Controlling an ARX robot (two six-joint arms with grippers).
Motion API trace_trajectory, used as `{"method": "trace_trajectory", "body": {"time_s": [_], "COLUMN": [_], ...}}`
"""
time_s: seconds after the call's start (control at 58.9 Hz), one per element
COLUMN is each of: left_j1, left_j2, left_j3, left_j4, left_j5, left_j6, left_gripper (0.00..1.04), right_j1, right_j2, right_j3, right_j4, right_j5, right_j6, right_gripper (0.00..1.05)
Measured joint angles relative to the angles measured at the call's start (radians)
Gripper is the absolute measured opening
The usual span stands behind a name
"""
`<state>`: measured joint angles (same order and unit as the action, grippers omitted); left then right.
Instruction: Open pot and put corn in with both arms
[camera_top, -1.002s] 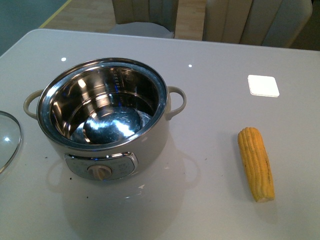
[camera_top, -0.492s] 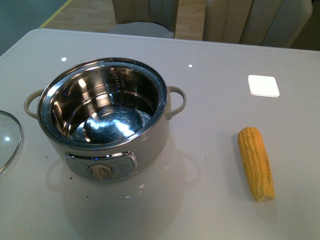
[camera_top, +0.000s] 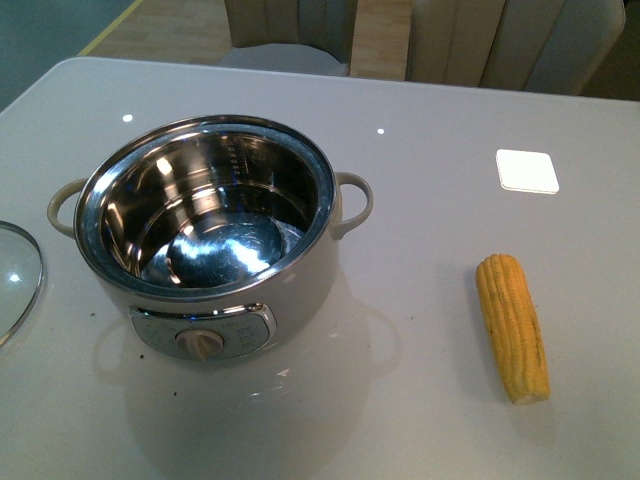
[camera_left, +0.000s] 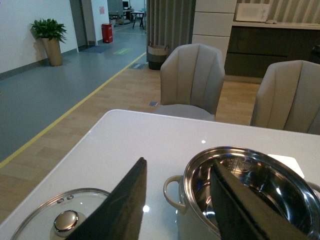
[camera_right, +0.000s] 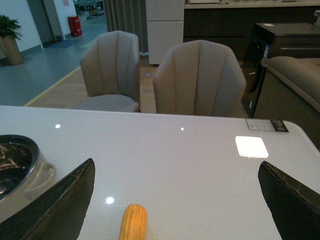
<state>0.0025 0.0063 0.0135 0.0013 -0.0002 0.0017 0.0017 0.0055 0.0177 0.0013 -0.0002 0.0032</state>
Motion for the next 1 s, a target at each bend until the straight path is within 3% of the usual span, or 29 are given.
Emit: {"method": "trace_trajectory", "body": {"time_s": [0.272, 0.34, 0.391, 0.475, 0.577, 0.764, 1.002], "left_j1": [0.000, 0.000, 0.000, 0.000, 0.000, 0.000, 0.000], "left_j2": [0.000, 0.000, 0.000, 0.000, 0.000, 0.000, 0.000], "left_j3": [0.000, 0.000, 0.000, 0.000, 0.000, 0.000, 0.000], "left_j4": [0.000, 0.000, 0.000, 0.000, 0.000, 0.000, 0.000], "left_j5": [0.000, 0.000, 0.002, 0.000, 0.000, 0.000, 0.000], "left_j6": [0.001, 0.000, 0.000, 0.000, 0.000, 0.000, 0.000], "left_gripper": [1.00, 0.97, 0.98, 0.98, 0.98, 0.98, 0.98], "right_j1": [-0.003, -0.037, -0.037, -0.008, 0.059, 0.217, 0.247], "right_j2": [0.007, 0.164, 0.325, 0.470, 0.614, 1.056, 1.562], "right_j3": [0.003, 0.116, 0.191, 0.206, 0.201, 0.212, 0.342], "right_j4": [-0.009, -0.279, -0.441, -0.491, -0.373, 0.055, 0.337], "right_j5": [-0.011, -0.164, -0.217, -0.215, -0.167, -0.029, 0.021], "right_j6": [0.003, 0.082, 0.148, 0.204, 0.247, 0.225, 0.141], "right_gripper": [0.96, 0.96, 0.96, 0.96, 0.96, 0.96, 0.96]}}
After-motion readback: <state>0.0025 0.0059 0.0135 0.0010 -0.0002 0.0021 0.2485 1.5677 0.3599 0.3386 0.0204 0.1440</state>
